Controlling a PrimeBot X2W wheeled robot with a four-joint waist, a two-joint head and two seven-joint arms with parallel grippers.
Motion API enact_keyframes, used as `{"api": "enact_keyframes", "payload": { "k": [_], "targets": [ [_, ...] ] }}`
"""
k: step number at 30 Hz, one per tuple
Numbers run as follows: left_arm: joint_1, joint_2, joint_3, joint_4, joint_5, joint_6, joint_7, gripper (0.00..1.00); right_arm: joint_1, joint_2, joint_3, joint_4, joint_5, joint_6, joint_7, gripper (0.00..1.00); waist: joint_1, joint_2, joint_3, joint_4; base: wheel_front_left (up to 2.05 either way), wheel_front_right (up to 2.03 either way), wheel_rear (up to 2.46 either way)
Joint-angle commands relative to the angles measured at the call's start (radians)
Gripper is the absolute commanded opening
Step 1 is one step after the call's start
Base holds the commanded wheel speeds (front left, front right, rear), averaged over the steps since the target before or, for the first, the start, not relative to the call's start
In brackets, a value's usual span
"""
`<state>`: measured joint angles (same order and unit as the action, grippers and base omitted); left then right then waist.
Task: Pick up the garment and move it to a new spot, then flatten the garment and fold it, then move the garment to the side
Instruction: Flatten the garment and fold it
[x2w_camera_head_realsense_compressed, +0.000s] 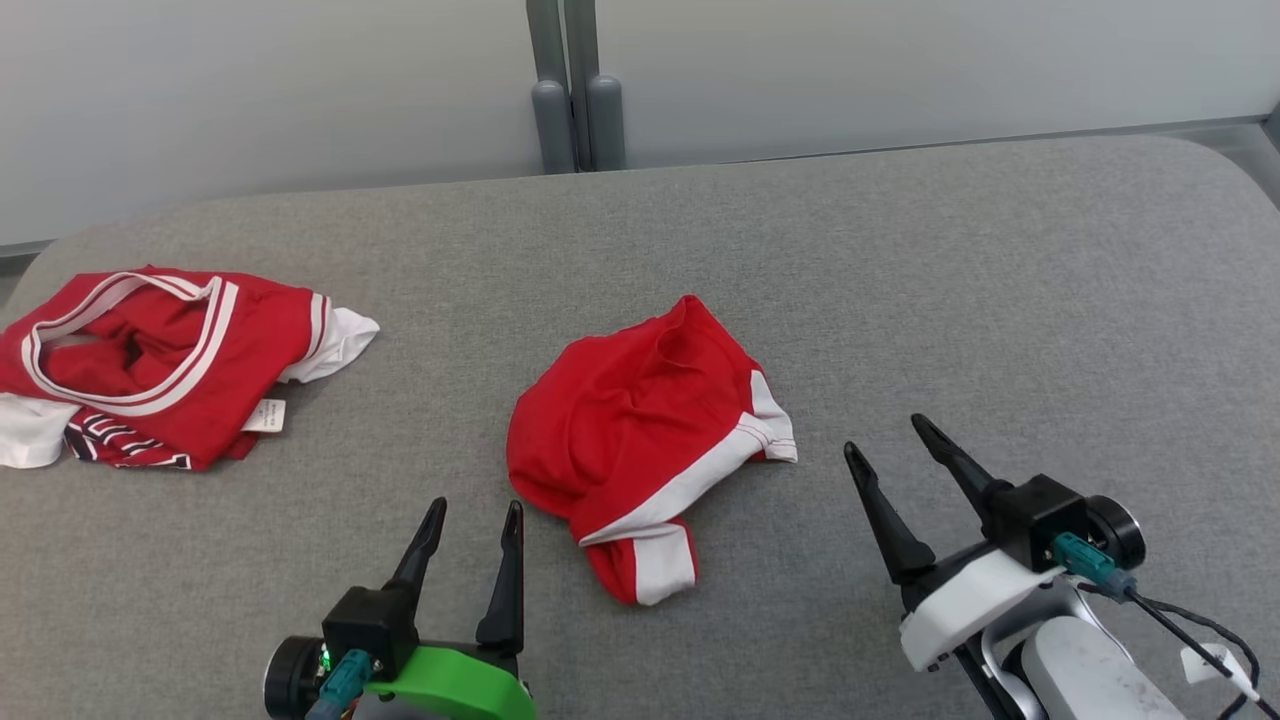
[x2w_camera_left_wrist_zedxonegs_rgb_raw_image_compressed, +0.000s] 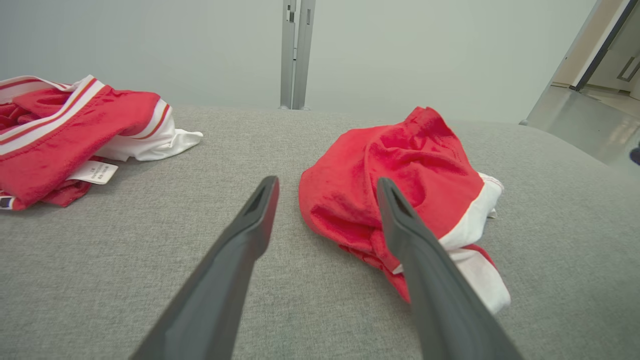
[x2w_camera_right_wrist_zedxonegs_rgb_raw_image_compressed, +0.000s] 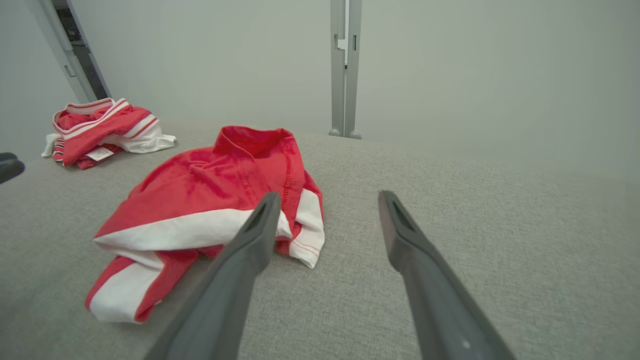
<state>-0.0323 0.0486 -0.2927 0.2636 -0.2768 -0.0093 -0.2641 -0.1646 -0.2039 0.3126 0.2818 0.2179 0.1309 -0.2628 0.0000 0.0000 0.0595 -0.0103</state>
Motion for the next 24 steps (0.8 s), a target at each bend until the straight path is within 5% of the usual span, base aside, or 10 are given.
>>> {"api": "enact_keyframes", "payload": {
  "k": [1, 15, 24],
  "targets": [
    [-0.014, 0.003, 0.002, 0.0, 0.004, -0.002, -0.001, 1.0, -0.031, -0.006, 0.018, 0.021, 0.018, 0.0, -0.003, 1.0, 0.0, 0.0, 0.005, 0.01, 0.0, 0.0, 0.0],
    [-0.031, 0.003, -0.011, 0.007, 0.003, -0.001, -0.001, 1.0, -0.298, -0.042, 0.343, 0.397, 0.239, 0.0, -0.003, 1.0, 0.0, 0.0, 0.031, 0.084, 0.0, 0.0, 0.0],
    [-0.038, 0.003, -0.008, 0.002, 0.014, 0.003, -0.001, 1.0, -0.374, -0.053, 0.416, 0.451, 0.311, 0.0, -0.003, 1.0, 0.0, 0.0, 0.051, 0.113, 0.0, 0.0, 0.0]
  ]
}}
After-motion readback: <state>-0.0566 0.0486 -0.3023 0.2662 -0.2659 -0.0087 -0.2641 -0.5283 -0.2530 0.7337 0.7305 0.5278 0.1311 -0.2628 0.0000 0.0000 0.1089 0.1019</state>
